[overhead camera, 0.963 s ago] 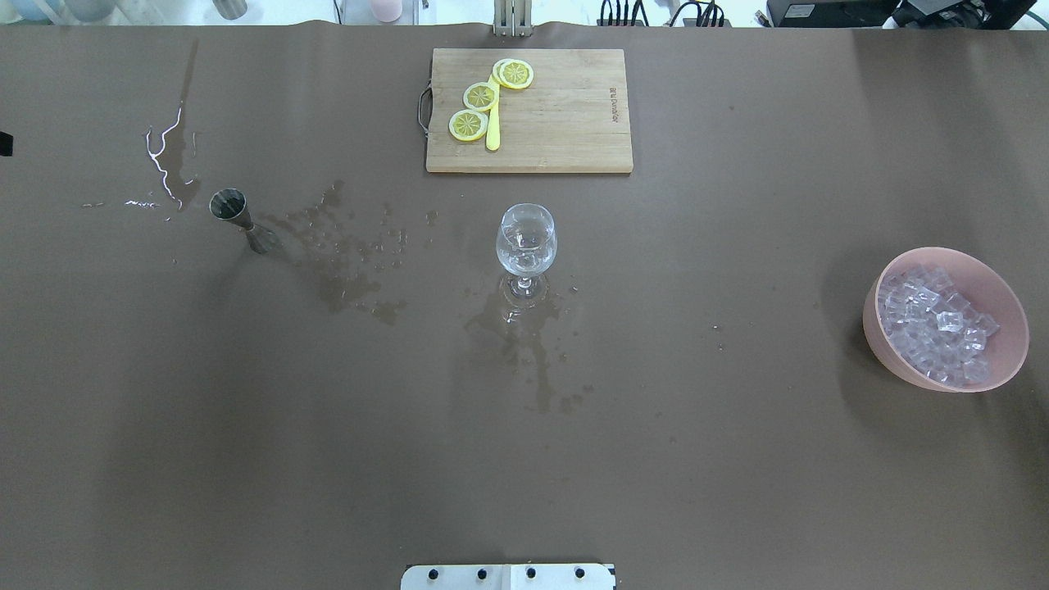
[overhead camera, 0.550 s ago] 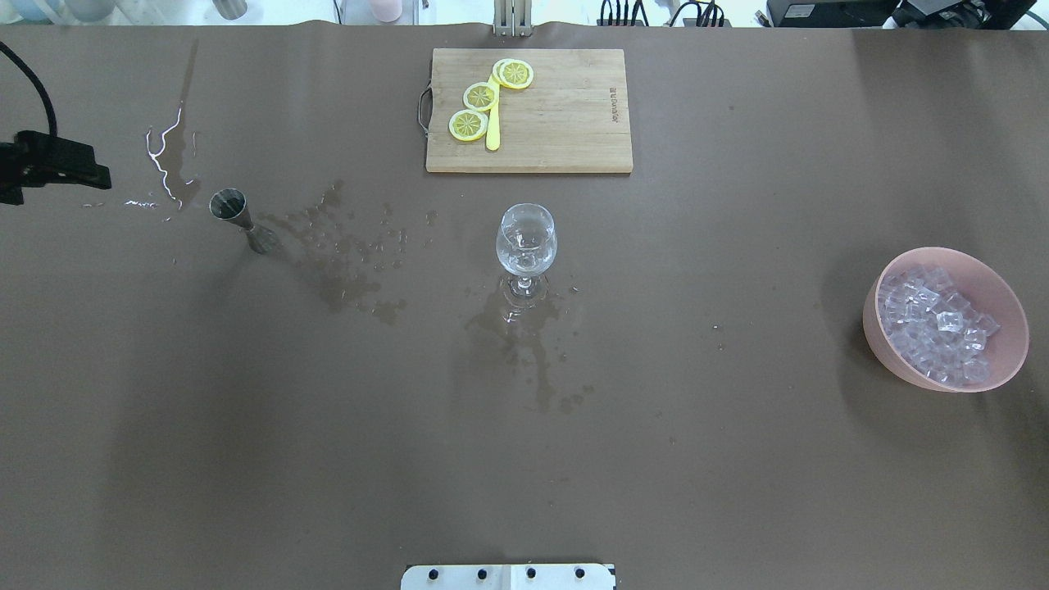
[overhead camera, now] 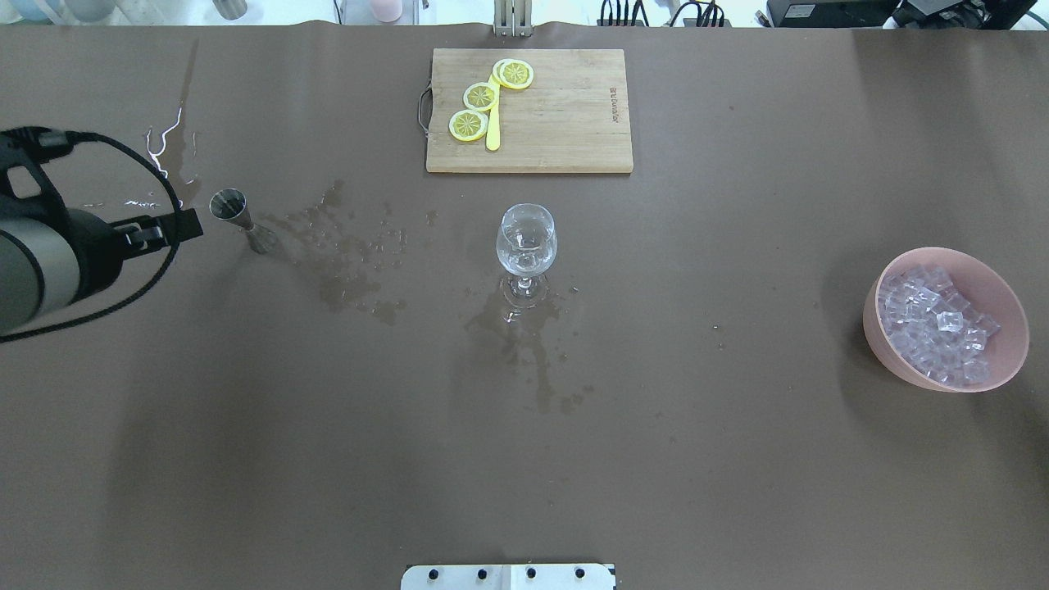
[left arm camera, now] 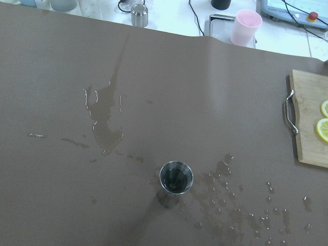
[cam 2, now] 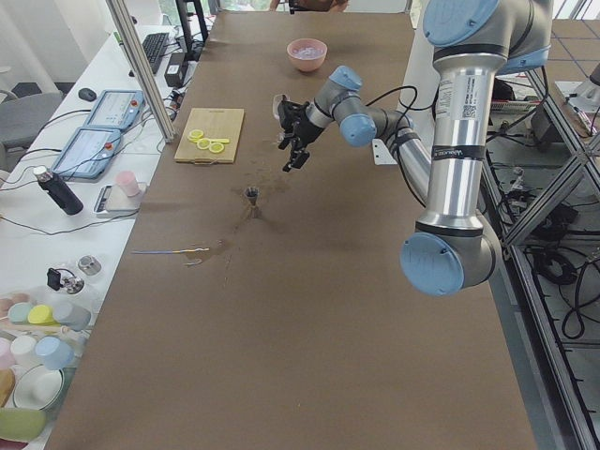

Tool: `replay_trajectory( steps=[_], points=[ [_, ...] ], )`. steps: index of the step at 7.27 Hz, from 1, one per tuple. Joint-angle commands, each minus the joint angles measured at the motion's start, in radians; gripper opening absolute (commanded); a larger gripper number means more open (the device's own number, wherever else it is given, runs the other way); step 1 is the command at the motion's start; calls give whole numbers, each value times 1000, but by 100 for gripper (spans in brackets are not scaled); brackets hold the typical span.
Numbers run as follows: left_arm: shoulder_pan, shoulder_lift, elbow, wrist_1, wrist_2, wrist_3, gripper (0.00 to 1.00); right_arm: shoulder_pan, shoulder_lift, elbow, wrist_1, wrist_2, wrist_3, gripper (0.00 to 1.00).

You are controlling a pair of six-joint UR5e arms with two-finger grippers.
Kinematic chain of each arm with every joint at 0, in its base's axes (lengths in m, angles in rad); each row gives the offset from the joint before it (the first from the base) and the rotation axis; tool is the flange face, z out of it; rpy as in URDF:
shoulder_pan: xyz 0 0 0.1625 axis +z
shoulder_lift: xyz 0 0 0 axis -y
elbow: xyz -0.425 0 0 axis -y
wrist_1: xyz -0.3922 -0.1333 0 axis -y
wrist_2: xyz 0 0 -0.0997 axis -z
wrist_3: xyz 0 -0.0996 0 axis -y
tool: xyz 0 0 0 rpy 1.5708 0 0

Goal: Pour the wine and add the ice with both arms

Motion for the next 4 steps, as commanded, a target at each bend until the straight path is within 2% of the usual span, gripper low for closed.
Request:
replay_trajectory(
  steps=[1, 2, 4],
  points=[
    [213, 38, 79, -2, 340, -220, 98, -8, 11, 7, -22, -54, 49, 100],
    [252, 23, 144, -8, 417, -270, 98, -8, 17, 8, -25, -52, 153, 100],
    [269, -37, 294, -54, 499, -347, 98, -8, 5, 5, -18, -44, 154, 100]
  ],
)
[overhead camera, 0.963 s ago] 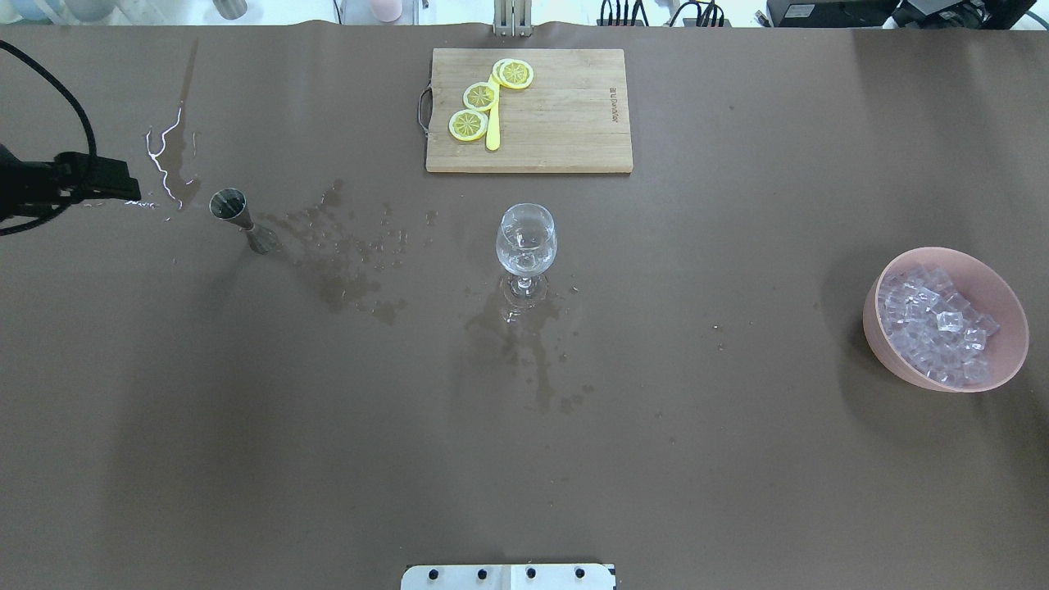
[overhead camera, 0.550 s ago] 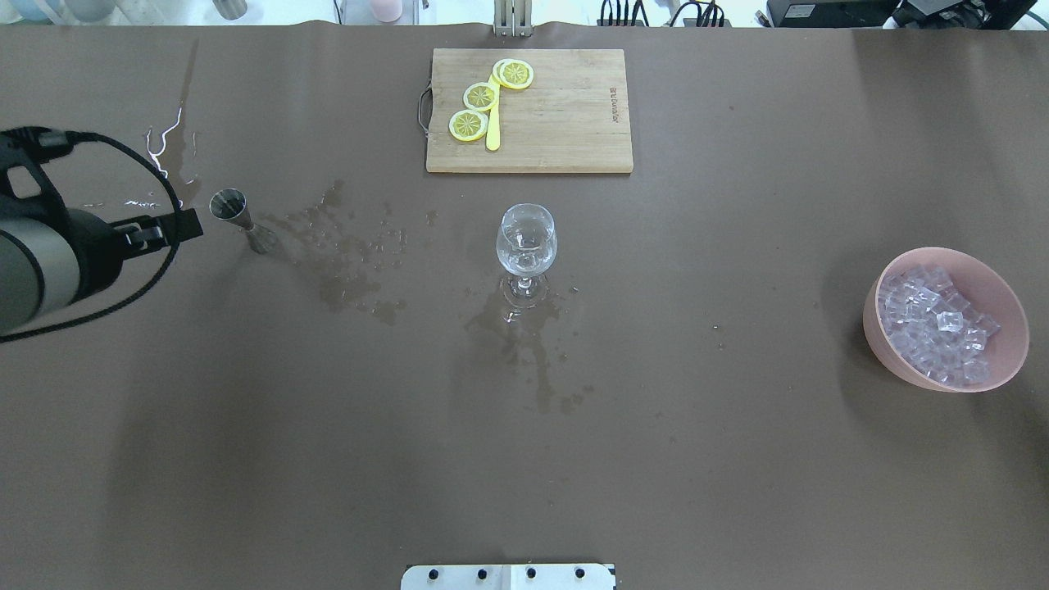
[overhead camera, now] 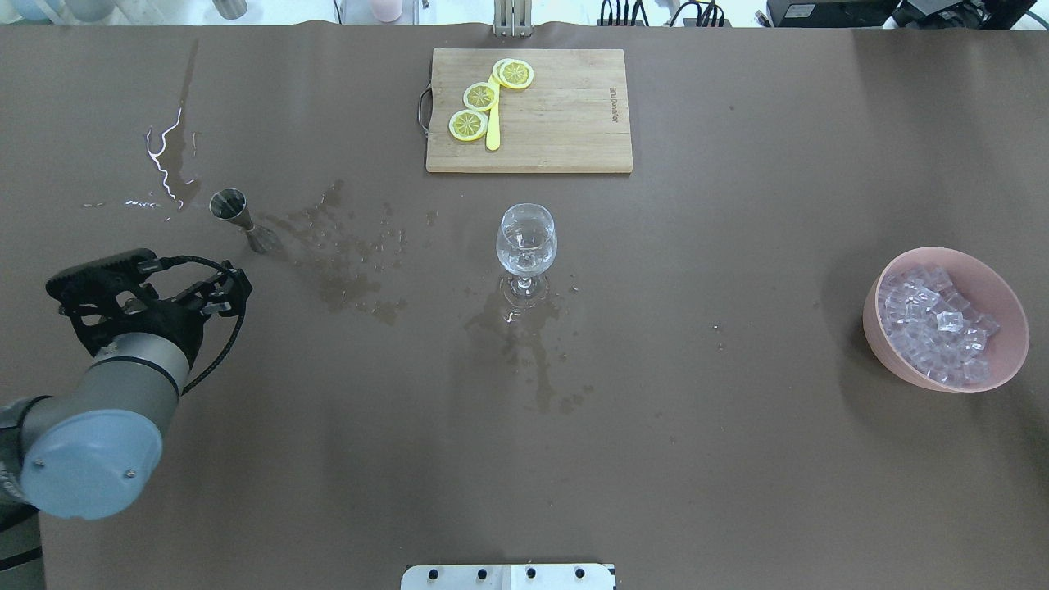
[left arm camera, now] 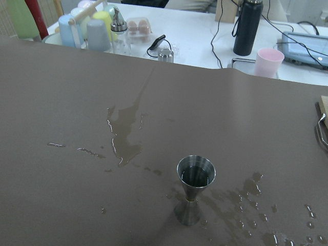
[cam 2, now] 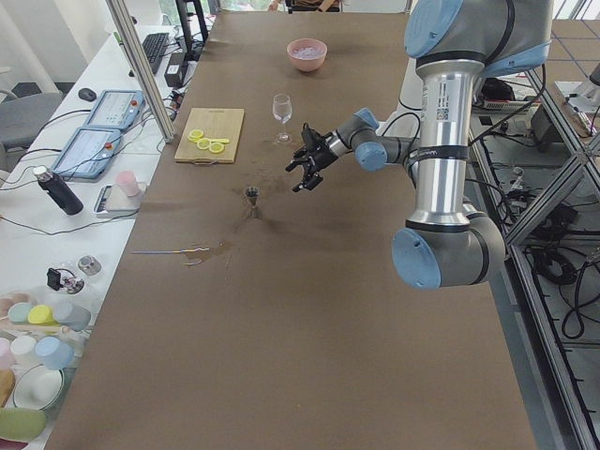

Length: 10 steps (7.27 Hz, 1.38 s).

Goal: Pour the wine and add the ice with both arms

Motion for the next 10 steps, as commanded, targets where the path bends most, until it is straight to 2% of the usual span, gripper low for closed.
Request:
replay_trajectory(
  steps=[1, 3, 6, 10],
  points=[
    [17, -61, 153, -58, 77, -46, 98, -2, -2, -2, 1, 4, 14, 100],
    [17, -75, 237, -112, 102, -45, 98, -2, 3, 2, 3, 15, 17, 100],
    [17, -170, 346, -114, 145, -45, 98, -13, 23, 1, 3, 27, 20, 100],
    [-64, -175, 429, -117, 148, -36, 98, -13, 32, -2, 3, 28, 25, 100]
  ],
)
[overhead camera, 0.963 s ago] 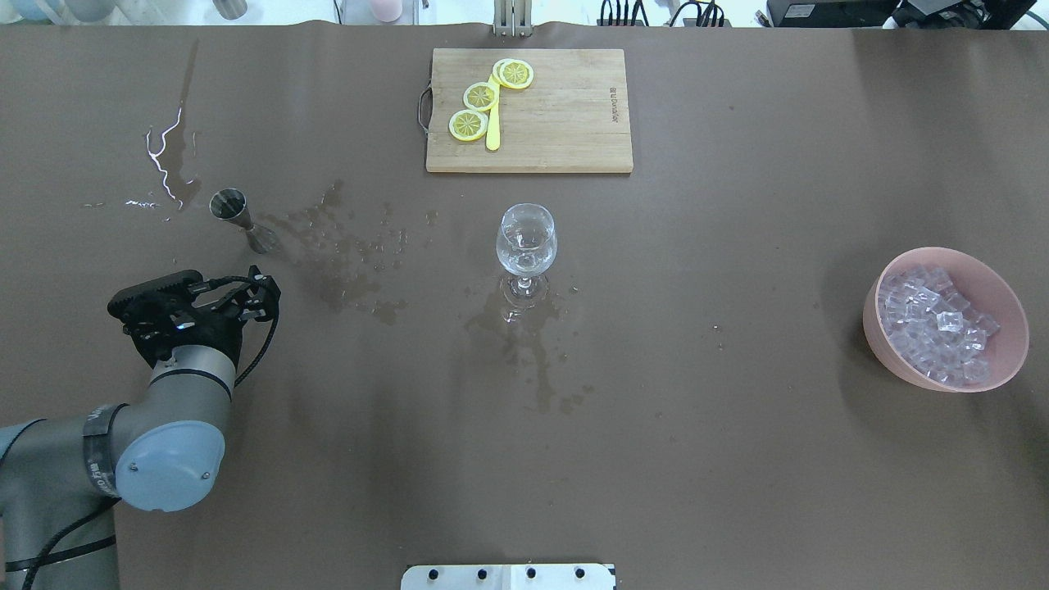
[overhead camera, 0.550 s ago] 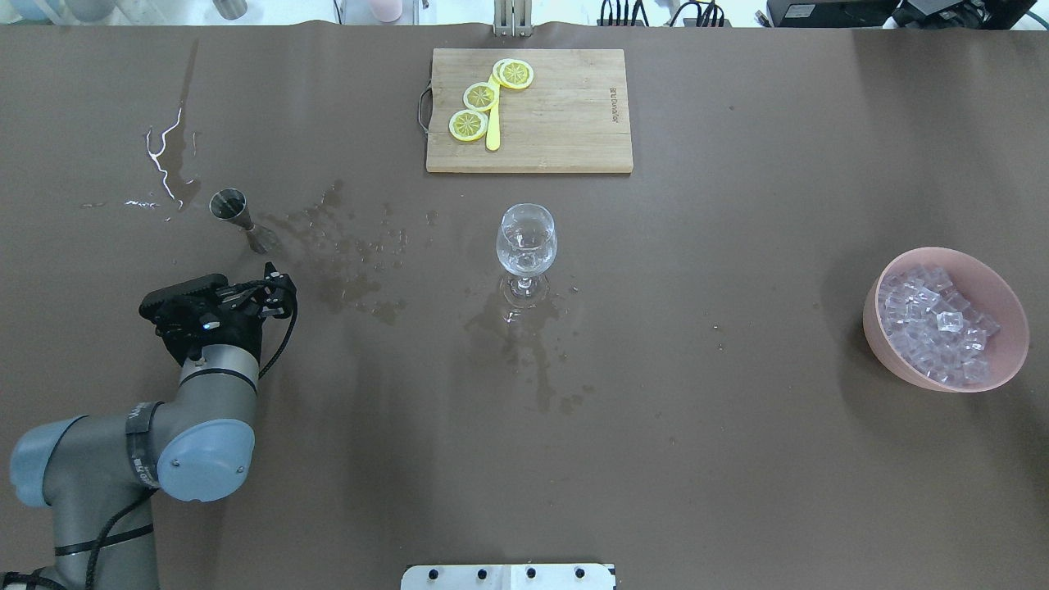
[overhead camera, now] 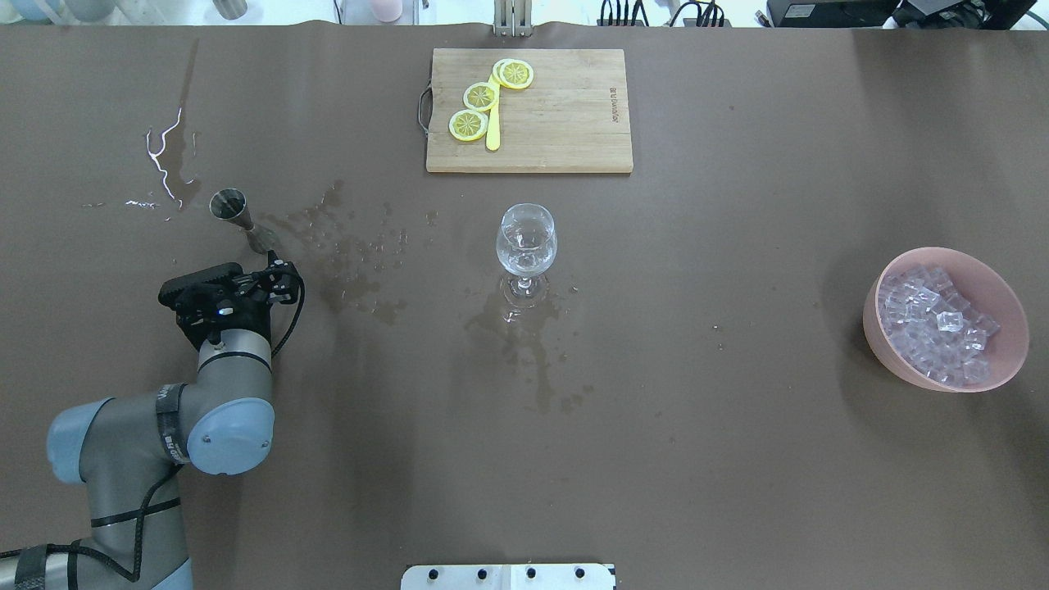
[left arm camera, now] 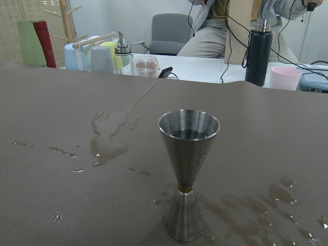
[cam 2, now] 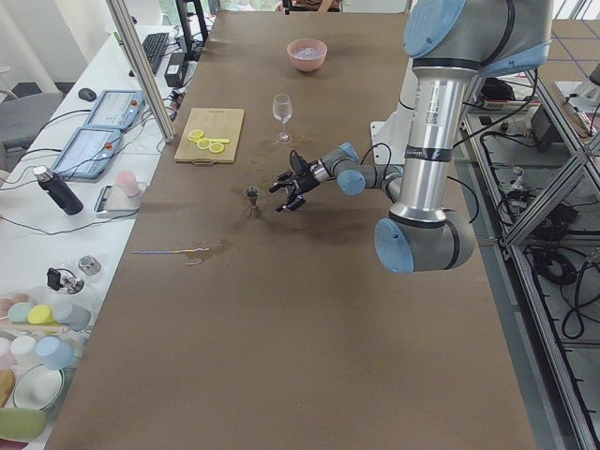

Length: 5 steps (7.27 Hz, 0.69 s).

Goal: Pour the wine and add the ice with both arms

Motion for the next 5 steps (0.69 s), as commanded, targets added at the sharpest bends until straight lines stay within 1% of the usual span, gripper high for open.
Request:
replay_trajectory(
  steps=[1, 3, 4, 5],
  points=[
    [-49, -9, 42, 0, -1, 6, 98, 0, 1, -1, 0, 0, 5, 100],
    [-56, -64, 75, 0, -1, 14, 98, 0, 1, -6, 1, 0, -3, 100],
    [-56, -101, 109, 0, -1, 14, 98, 0, 1, -7, 1, -1, -4, 100],
    [-58, -115, 134, -2, 0, 14, 98, 0, 0, -7, 1, -1, -4, 100]
  ],
)
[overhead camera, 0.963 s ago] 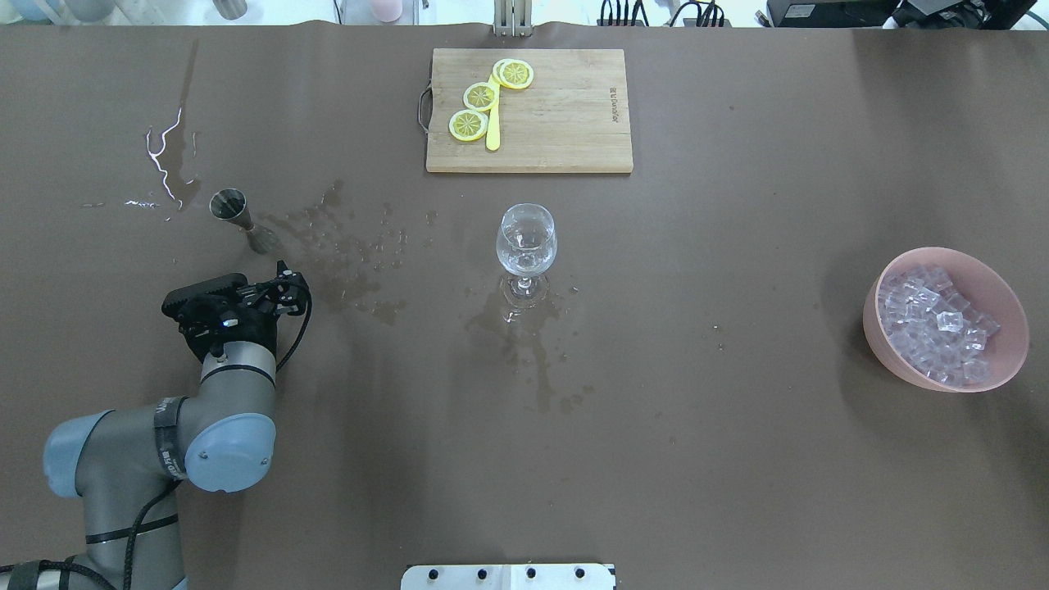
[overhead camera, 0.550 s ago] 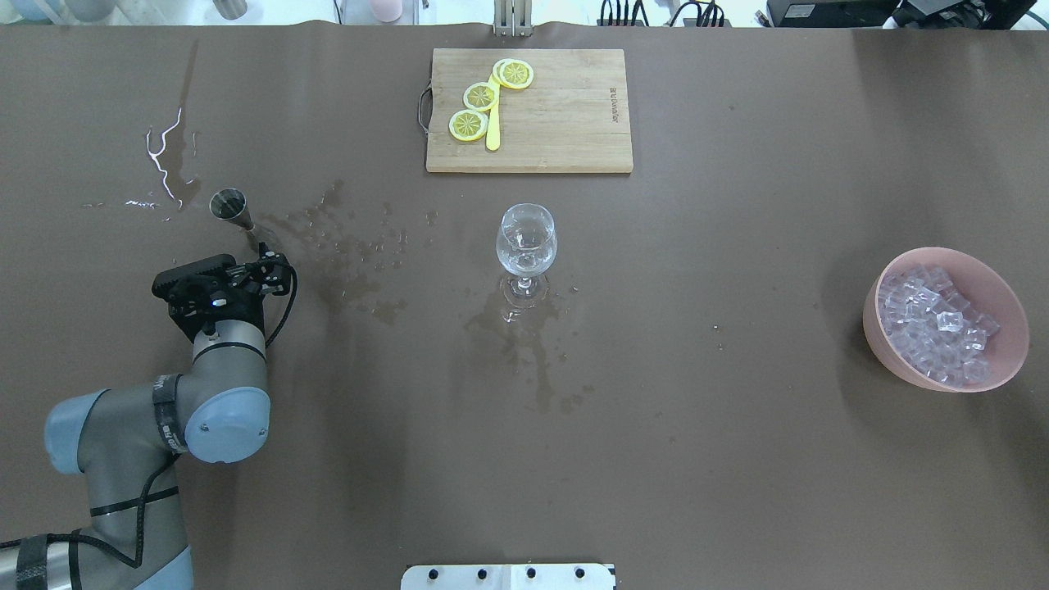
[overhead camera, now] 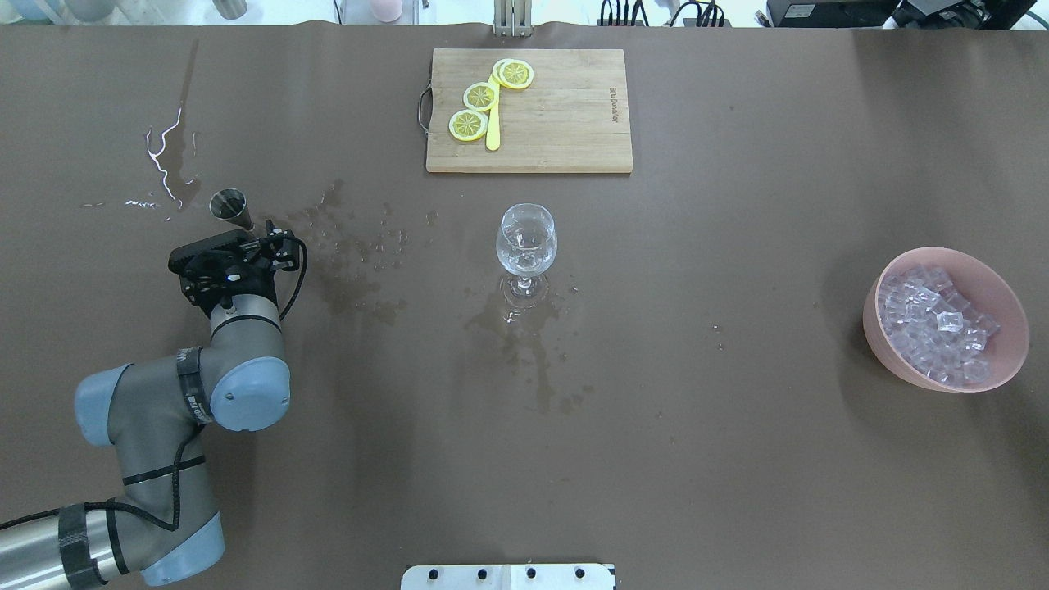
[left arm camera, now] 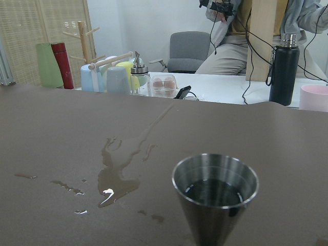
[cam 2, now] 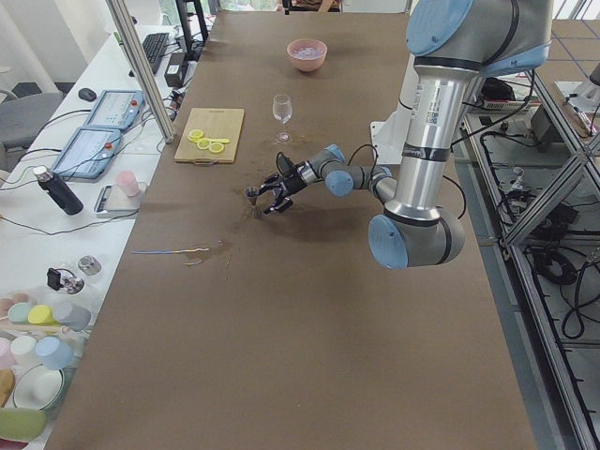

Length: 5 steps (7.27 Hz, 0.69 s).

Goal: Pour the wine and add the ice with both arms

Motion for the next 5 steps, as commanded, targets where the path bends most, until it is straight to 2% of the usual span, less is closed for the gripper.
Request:
replay_trajectory(
  steps=[1, 5],
  points=[
    [-10, -30, 39, -1, 0, 0, 98, 0, -3, -1, -1, 1, 0, 100],
    [-25, -31, 60, 0, 3, 0, 98, 0, -3, -1, -1, 1, 2, 100]
  ],
)
